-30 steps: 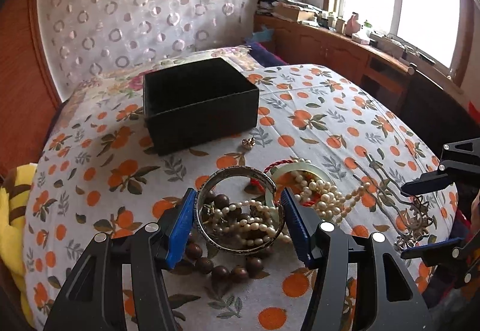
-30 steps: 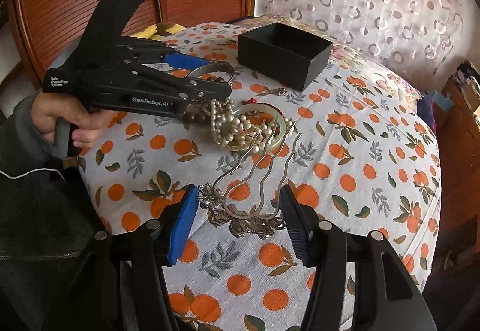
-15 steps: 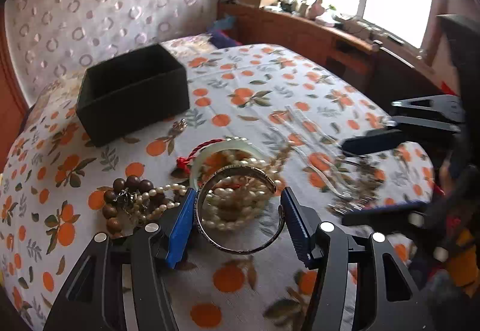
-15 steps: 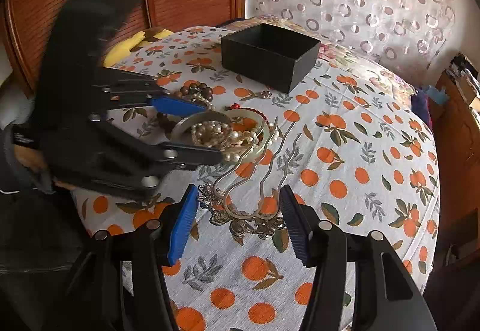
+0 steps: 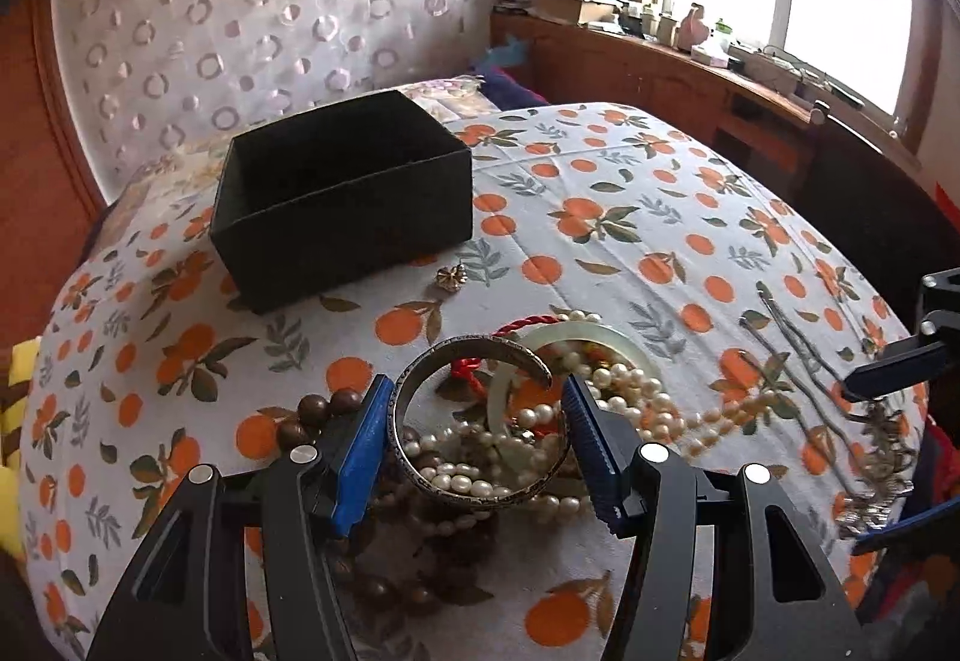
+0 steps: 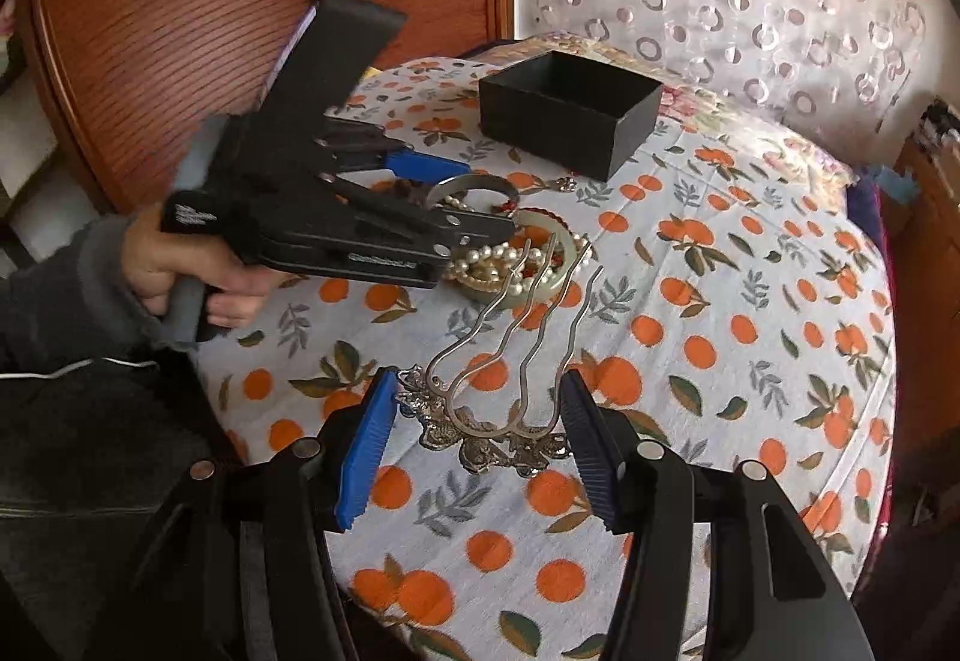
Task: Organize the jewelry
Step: 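Lift the silver hairpin with the right tool out of the tangled pile, then carry the hairpin with the right tool into the black box and release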
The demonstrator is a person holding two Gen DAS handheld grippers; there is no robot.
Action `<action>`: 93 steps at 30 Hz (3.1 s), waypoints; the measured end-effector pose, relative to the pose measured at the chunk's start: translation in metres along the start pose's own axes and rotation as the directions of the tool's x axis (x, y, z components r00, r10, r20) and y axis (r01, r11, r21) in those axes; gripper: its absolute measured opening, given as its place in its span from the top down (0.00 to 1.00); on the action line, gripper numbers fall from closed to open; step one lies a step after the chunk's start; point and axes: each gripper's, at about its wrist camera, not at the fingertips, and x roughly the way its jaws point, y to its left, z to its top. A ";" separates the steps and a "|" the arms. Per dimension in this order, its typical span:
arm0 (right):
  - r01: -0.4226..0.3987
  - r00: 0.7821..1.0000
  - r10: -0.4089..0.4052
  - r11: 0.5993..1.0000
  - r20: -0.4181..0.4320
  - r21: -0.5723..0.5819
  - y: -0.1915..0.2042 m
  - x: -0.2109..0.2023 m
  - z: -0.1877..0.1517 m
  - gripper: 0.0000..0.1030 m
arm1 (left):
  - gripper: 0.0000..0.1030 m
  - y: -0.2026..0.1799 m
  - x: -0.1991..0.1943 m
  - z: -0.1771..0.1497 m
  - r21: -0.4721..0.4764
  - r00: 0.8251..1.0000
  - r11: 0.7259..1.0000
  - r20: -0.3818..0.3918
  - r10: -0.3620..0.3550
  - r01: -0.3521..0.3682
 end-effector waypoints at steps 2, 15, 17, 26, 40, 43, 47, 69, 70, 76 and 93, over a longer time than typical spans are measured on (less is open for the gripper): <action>0.034 0.999 -0.034 0.999 -0.018 -0.019 0.001 0.005 0.000 0.43 | 0.47 0.001 -0.002 0.000 -0.012 1.000 1.000 -0.003 -0.004 0.004; 0.060 0.998 -0.059 0.998 -0.027 0.029 -0.020 0.020 -0.004 0.43 | 0.47 -0.031 -0.032 -0.019 0.075 0.990 0.987 -0.016 -0.141 0.142; 0.054 0.998 -0.053 0.998 -0.018 0.030 -0.019 0.019 -0.003 0.43 | 0.47 -0.034 -0.026 -0.017 0.083 0.991 0.987 -0.025 -0.134 0.136; -0.008 0.999 0.009 1.000 -0.043 0.021 -0.014 0.021 -0.007 0.43 | 0.47 -0.027 -0.005 -0.003 0.073 0.998 0.995 -0.017 -0.061 0.062; 0.027 0.999 -0.027 1.000 -0.035 -0.007 -0.002 0.006 -0.016 0.43 | 0.47 -0.018 -0.013 -0.001 0.030 0.999 0.998 0.013 -0.053 0.052; 0.046 0.999 -0.046 0.999 -0.012 -0.003 -0.005 0.004 -0.010 0.43 | 0.47 -0.015 -0.025 0.000 0.029 0.998 0.999 0.035 -0.045 0.044; 0.059 0.998 -0.059 0.998 0.015 0.004 -0.010 0.006 0.001 0.43 | 0.47 -0.008 -0.036 0.004 0.022 0.998 0.999 0.056 -0.039 0.038; 0.103 0.972 -0.112 0.993 0.209 0.056 -0.074 0.036 0.111 0.43 | 0.47 0.085 -0.007 0.086 -0.075 0.991 0.996 0.116 0.063 -0.055; 0.101 0.971 -0.111 0.993 0.211 0.058 -0.077 0.038 0.115 0.43 | 0.47 0.087 -0.004 0.089 -0.074 0.991 0.996 0.118 0.066 -0.057; 0.096 0.971 -0.107 0.994 0.214 0.061 -0.089 0.052 0.133 0.43 | 0.46 0.105 0.000 0.102 -0.117 0.987 0.991 0.136 0.081 -0.065; 0.080 0.988 -0.084 0.996 0.132 0.040 -0.082 0.120 0.185 0.43 | 0.36 0.126 -0.045 0.046 -0.145 0.986 0.987 0.143 0.092 -0.071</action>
